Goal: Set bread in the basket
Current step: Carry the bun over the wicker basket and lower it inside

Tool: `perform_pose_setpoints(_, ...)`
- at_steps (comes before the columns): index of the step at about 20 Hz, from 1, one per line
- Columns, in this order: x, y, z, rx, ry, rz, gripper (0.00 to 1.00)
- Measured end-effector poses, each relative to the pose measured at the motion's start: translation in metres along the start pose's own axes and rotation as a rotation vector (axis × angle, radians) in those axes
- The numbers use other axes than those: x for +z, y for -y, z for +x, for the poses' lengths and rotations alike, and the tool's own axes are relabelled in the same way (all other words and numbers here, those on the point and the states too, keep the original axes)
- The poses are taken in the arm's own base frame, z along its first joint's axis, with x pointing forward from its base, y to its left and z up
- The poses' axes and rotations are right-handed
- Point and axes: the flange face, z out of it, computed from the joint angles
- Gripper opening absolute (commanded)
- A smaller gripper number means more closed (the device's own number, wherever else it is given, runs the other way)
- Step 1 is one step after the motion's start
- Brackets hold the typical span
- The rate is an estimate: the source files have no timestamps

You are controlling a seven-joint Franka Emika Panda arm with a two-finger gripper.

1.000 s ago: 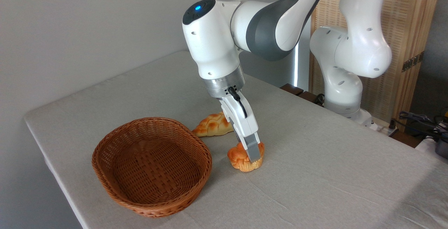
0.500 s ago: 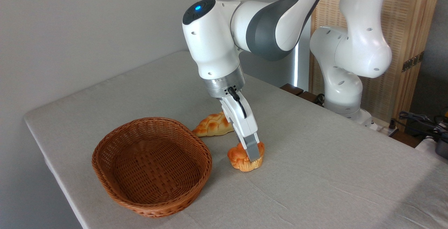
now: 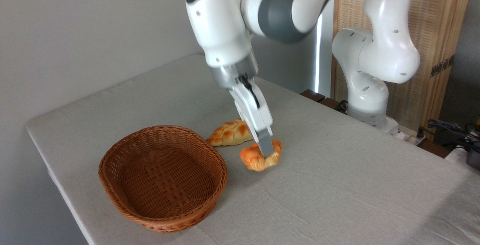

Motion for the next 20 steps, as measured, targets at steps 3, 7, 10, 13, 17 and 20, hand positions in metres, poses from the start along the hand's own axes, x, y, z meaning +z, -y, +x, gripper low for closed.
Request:
perform_pose_setpoints(3,-0.045,0.005,-0.001,0.001,-0.024,0.052,0.25)
perform_pose_setpoints(7,-0.090,0.017,0.014,0.016,-0.097,0.188,0.34)
perform_pose_setpoints(10,-0.084,0.038,0.043,0.041,-0.155,0.287,0.49)
perform_pose_setpoints(13,-0.061,0.055,0.074,0.074,-0.172,0.332,0.82)
perform_pose_setpoints(17,-0.028,0.072,0.100,0.125,-0.163,0.342,1.00)
perform_pose_setpoints(20,-0.024,0.074,0.099,0.131,-0.157,0.337,1.00)
